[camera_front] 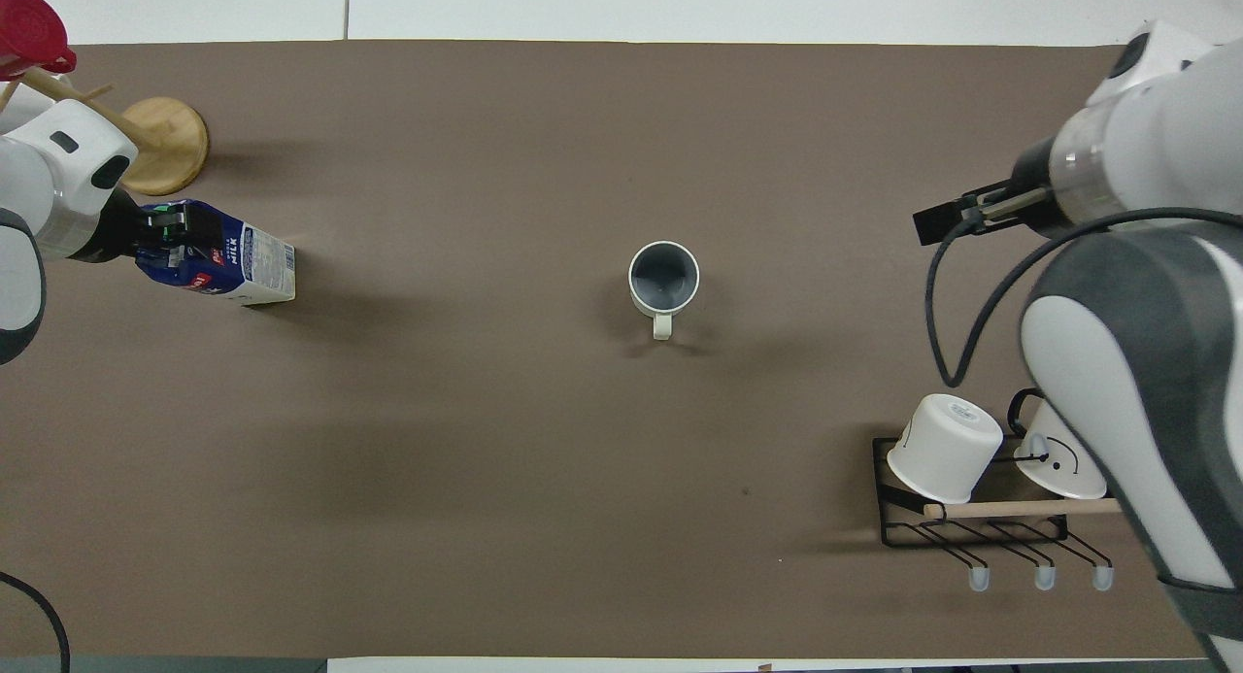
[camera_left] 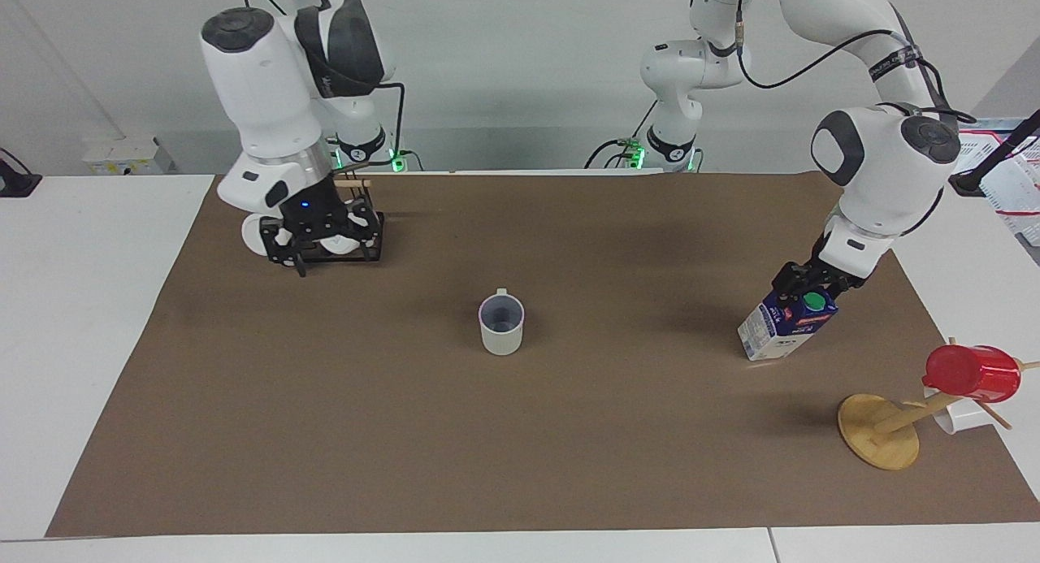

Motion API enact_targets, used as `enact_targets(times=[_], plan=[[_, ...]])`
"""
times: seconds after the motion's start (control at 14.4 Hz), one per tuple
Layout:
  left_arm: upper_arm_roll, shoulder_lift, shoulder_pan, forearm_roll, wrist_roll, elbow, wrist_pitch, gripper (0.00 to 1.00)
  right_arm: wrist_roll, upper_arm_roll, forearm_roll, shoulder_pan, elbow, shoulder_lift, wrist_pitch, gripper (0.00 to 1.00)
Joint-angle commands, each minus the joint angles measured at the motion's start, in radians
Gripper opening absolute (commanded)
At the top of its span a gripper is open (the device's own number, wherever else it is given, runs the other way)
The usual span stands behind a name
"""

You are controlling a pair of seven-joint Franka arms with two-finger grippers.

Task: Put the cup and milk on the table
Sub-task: 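Release the mug with the right gripper while the left gripper grasps the carton, then carry the milk carton with the left gripper beside the white mug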

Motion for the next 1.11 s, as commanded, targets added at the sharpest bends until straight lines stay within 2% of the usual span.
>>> enact_targets(times=[0.0, 0.21, 0.42, 0.69, 0.97, 1.04], plan=[[-0.001, -0.019, -0.002, 0.001, -0.024, -0.021, 0.014, 0.00, 0.073, 0.006, -0.013, -0.053, 0.058, -0.027, -0.125, 1.00], [-0.003, -0.049, -0.007, 0.001, -0.026, -0.011, -0.028, 0.00, 0.084, -0.001, -0.023, -0.112, 0.168, -0.027, -0.298, 1.00], [-0.013, -0.083, -0.020, 0.003, -0.044, 0.020, -0.080, 0.00, 0.202, -0.001, -0.022, -0.138, 0.262, -0.019, -0.443, 1.00], [-0.013, -0.066, -0.126, 0.015, -0.136, 0.083, -0.099, 0.00, 0.360, 0.000, 0.018, -0.127, 0.197, -0.050, -0.428, 1.00], [-0.013, 0.001, -0.292, 0.043, -0.358, 0.178, -0.115, 0.00, 0.336, 0.005, 0.020, -0.124, 0.170, -0.060, -0.425, 1.00], [-0.013, 0.015, -0.322, 0.041, -0.395, 0.196, -0.115, 0.00, 0.262, 0.005, 0.001, -0.123, 0.174, -0.059, -0.400, 1.00]])
